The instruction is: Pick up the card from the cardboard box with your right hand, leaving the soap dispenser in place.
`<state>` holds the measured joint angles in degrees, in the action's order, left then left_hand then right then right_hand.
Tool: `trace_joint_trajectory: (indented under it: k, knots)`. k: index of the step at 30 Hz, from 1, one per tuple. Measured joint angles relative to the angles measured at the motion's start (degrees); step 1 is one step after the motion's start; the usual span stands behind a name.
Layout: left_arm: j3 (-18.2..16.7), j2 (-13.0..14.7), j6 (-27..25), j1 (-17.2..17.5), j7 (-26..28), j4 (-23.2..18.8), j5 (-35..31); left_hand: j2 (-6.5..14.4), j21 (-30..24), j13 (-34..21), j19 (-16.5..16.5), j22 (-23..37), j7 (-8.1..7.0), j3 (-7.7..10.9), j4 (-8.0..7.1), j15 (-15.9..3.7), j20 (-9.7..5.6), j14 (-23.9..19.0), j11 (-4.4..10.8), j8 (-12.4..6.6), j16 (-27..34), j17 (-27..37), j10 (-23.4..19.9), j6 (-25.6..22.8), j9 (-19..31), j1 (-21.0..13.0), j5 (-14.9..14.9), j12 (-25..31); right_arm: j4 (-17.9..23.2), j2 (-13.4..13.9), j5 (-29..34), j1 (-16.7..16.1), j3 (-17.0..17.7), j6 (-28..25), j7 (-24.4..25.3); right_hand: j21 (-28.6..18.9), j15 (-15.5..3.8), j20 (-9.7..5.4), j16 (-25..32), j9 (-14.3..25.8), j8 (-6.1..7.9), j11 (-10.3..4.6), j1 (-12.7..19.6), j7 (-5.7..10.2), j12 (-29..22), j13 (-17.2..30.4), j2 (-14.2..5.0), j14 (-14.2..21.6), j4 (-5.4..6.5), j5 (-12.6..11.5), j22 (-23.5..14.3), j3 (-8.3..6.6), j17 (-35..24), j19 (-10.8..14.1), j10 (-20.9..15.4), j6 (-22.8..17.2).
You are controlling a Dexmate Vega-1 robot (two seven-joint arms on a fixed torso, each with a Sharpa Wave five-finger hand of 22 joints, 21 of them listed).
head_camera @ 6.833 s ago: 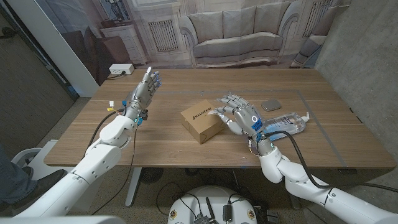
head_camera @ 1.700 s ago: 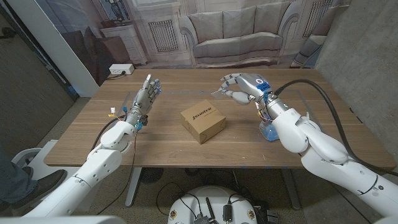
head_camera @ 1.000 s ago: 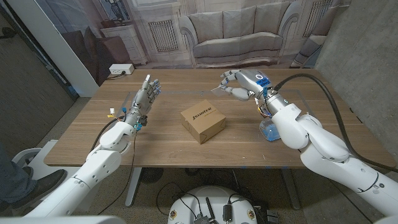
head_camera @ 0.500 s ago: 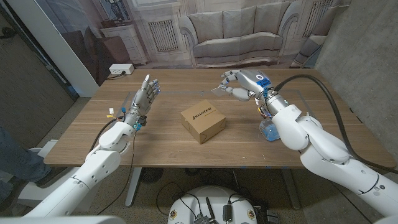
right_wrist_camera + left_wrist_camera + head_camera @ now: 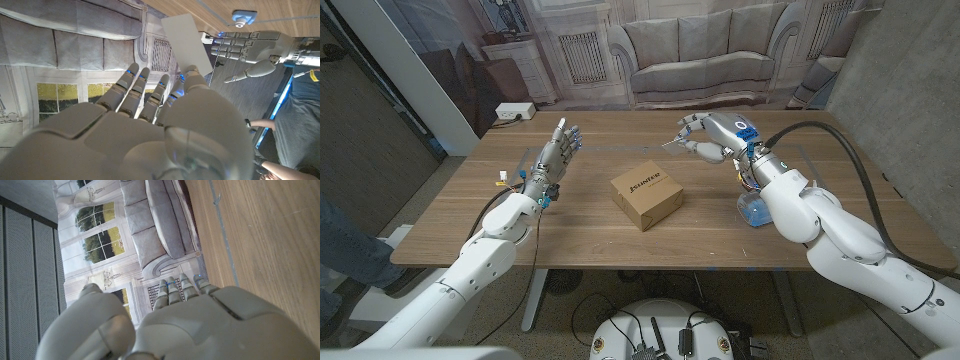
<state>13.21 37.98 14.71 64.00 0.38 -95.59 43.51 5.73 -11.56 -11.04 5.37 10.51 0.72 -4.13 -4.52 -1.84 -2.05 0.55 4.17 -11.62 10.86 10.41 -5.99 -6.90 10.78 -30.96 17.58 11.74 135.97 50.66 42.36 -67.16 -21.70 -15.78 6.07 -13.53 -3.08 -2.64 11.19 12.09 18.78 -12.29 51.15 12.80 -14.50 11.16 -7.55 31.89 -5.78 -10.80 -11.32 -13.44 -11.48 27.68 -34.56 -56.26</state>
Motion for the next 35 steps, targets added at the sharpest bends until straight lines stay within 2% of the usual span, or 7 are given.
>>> trace_joint_trajectory:
  k: [7,21,30,35]
  knots:
    - [0.45,-0.67,0.00,-0.28,0.69,-0.04,-0.48,0.30,0.00,0.00,0.00,0.00,0.00,0.00,0.00,0.00,0.00,0.00,0.00,0.00,0.00,0.00,0.00,0.00,0.00,-0.30,0.00,0.00,-1.09,0.34,-1.25,0.89,0.41,1.46,0.18,0.00,0.00,0.00,0.00,0.05,-0.01,0.00,0.00,-0.07,0.00,0.00,0.00,0.00,0.00,0.00,0.00,0.00,0.00,0.00,0.00,0.07]
    - [1.92,-2.66,-0.06,-2.24,2.80,0.78,-1.78,0.29,0.00,0.00,0.00,0.00,0.00,0.00,0.00,0.00,0.00,0.00,0.00,0.00,0.00,0.00,0.00,0.00,0.00,-0.29,0.00,0.00,-6.42,1.25,-5.68,4.82,1.48,6.34,0.97,0.00,0.00,0.00,0.00,0.03,0.19,0.00,0.00,0.12,0.33,0.00,0.00,0.00,0.00,0.00,0.00,0.00,0.00,0.00,0.00,-0.13]
    - [2.12,-2.92,-0.22,-2.94,2.54,1.07,-1.77,0.29,0.00,0.00,0.00,0.00,0.00,0.01,0.00,0.00,0.00,0.00,0.00,0.00,0.00,0.00,0.00,0.00,0.00,-0.29,0.00,0.00,-6.06,1.44,-5.97,4.85,1.93,6.51,1.55,0.00,0.22,0.00,0.00,0.00,0.21,0.00,0.00,0.12,0.33,0.00,0.00,-0.22,0.00,0.00,0.00,0.00,0.00,0.00,0.00,-0.12]
    - [1.72,-2.48,-0.15,-3.26,1.35,1.93,-1.13,0.29,0.00,0.00,0.00,0.00,0.00,0.01,0.00,0.00,0.00,0.00,0.00,0.00,0.00,0.00,0.00,0.00,0.00,-0.29,0.00,0.00,-4.66,0.93,-4.48,4.07,1.57,4.20,1.65,0.00,0.22,0.00,0.00,0.02,0.21,0.00,0.00,0.12,0.33,0.01,0.00,-0.22,0.00,0.00,0.00,0.00,0.00,0.00,0.00,-0.12]
